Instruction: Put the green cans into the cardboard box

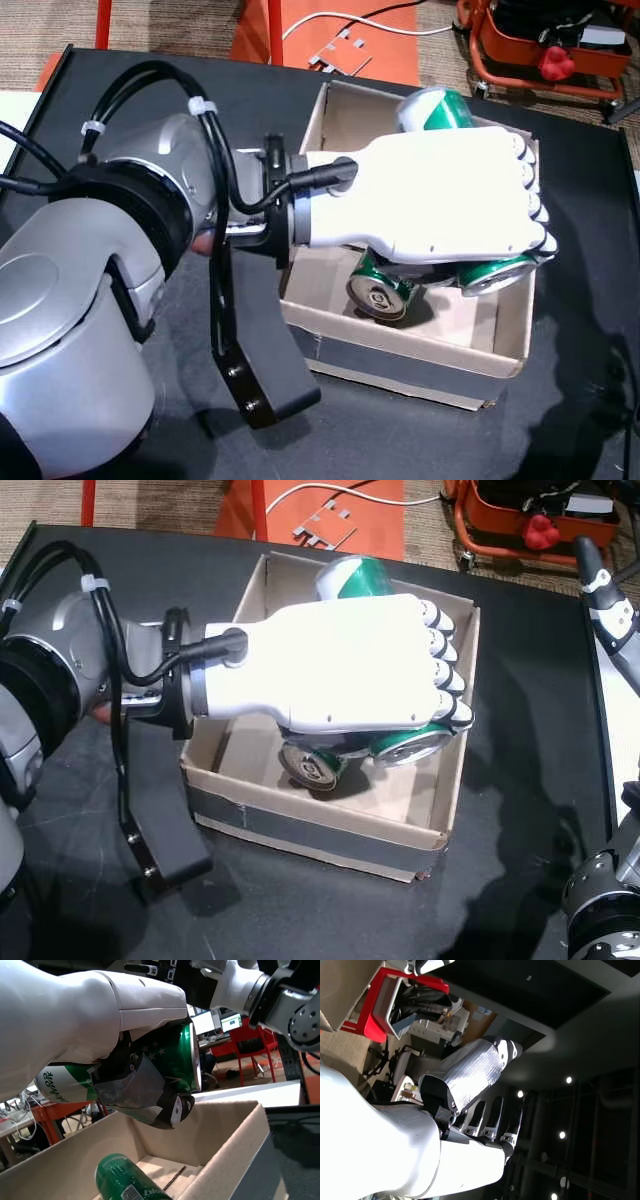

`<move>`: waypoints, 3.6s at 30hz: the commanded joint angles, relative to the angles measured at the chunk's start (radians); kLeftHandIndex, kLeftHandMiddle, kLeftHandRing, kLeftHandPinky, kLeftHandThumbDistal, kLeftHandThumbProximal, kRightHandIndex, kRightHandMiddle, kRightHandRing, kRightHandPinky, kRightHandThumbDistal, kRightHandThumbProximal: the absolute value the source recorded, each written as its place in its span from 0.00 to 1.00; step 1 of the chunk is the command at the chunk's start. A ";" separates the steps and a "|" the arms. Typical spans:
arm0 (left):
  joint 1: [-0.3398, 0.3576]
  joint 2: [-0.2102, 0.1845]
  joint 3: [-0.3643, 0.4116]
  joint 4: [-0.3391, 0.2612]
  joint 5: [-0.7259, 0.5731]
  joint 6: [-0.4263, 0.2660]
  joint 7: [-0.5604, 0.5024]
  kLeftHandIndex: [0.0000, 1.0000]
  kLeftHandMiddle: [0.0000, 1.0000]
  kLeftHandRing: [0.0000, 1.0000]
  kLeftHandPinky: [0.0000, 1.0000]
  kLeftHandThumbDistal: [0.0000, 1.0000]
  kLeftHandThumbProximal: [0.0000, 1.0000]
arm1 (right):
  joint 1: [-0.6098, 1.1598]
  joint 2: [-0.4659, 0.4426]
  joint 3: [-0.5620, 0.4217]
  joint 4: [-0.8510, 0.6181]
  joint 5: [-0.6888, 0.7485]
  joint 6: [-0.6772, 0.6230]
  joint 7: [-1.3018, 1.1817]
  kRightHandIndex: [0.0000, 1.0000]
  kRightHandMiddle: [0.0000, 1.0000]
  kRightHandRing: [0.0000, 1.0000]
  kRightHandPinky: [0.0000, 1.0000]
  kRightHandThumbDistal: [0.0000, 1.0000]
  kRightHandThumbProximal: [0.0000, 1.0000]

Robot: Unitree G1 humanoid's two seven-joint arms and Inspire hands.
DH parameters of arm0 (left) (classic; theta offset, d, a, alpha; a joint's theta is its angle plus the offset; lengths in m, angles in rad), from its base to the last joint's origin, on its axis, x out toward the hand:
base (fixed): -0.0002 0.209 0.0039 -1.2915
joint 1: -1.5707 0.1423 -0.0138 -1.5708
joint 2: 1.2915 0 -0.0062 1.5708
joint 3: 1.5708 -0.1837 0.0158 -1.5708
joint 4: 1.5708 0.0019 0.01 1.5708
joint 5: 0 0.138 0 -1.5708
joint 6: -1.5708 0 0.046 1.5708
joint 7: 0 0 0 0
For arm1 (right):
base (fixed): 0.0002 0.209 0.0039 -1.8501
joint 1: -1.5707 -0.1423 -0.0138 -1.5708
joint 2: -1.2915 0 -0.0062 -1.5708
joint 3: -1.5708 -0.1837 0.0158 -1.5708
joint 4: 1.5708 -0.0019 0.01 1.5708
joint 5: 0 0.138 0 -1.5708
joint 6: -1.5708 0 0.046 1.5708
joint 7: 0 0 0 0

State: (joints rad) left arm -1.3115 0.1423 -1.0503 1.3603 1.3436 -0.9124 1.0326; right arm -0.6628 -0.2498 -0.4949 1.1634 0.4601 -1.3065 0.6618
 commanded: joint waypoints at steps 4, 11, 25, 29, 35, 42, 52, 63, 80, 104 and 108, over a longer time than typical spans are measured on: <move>0.008 0.004 -0.013 0.000 -0.021 -0.028 0.024 0.47 0.37 0.40 0.45 0.62 0.00 | 0.010 -0.004 -0.001 0.004 -0.001 -0.015 0.011 0.78 0.69 0.67 0.77 0.90 0.61; -0.002 0.008 -0.045 0.001 -0.011 -0.025 0.022 0.54 0.43 0.46 0.56 0.79 0.32 | 0.006 0.009 -0.006 -0.012 0.045 0.006 0.056 0.88 0.69 0.63 0.77 0.81 0.53; 0.003 0.020 -0.035 0.004 -0.066 -0.087 -0.003 0.54 0.40 0.46 0.75 1.00 0.28 | -0.026 0.020 -0.092 -0.007 0.205 0.034 0.325 0.85 0.65 0.62 0.72 0.77 0.61; 0.003 0.020 -0.032 0.006 -0.081 -0.085 -0.026 0.54 0.39 0.44 0.76 1.00 0.24 | -0.029 0.020 -0.105 0.000 0.203 0.035 0.335 0.84 0.66 0.62 0.71 0.78 0.63; 0.000 0.024 -0.034 0.006 -0.090 -0.062 -0.044 0.54 0.37 0.42 0.77 1.00 0.29 | -0.038 0.022 -0.128 0.006 0.213 0.060 0.369 0.85 0.66 0.62 0.71 0.75 0.58; -0.029 0.058 0.029 0.014 -0.158 -0.070 -0.183 0.59 0.45 0.52 0.78 0.88 0.29 | -0.043 0.023 -0.140 0.011 0.208 0.076 0.387 0.86 0.67 0.62 0.71 0.77 0.56; -0.060 0.200 0.483 0.023 -0.649 -0.094 -0.779 0.73 0.77 0.82 0.81 0.99 0.35 | -0.044 0.012 -0.130 0.029 0.166 0.087 0.351 0.87 0.68 0.62 0.72 0.75 0.52; 0.099 0.237 1.143 -0.057 -1.458 0.014 -1.721 0.90 0.92 0.95 0.89 0.87 0.33 | -0.060 -0.006 -0.104 0.068 0.089 0.120 0.283 0.88 0.69 0.63 0.73 0.70 0.51; 0.563 0.244 1.709 -0.073 -1.936 0.357 -2.156 0.98 0.94 1.00 0.96 0.76 0.54 | -0.030 -0.042 -0.038 0.075 -0.076 0.158 0.039 0.81 0.68 0.63 0.77 0.96 0.68; 0.614 0.198 1.925 -0.108 -2.122 0.452 -2.110 1.00 0.96 0.98 0.89 0.91 0.44 | -0.016 -0.065 -0.059 0.073 -0.052 0.235 0.002 0.76 0.69 0.70 0.78 0.99 0.69; 0.610 0.186 1.918 -0.113 -2.128 0.481 -2.126 1.00 0.95 0.97 0.88 0.92 0.40 | -0.024 -0.057 -0.065 0.073 -0.035 0.246 0.026 0.75 0.68 0.69 0.77 0.99 0.72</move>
State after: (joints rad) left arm -0.7046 0.3346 0.8725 1.2627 -0.7829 -0.4423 -1.0793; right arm -0.6786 -0.3084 -0.5558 1.2317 0.4090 -1.0674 0.6806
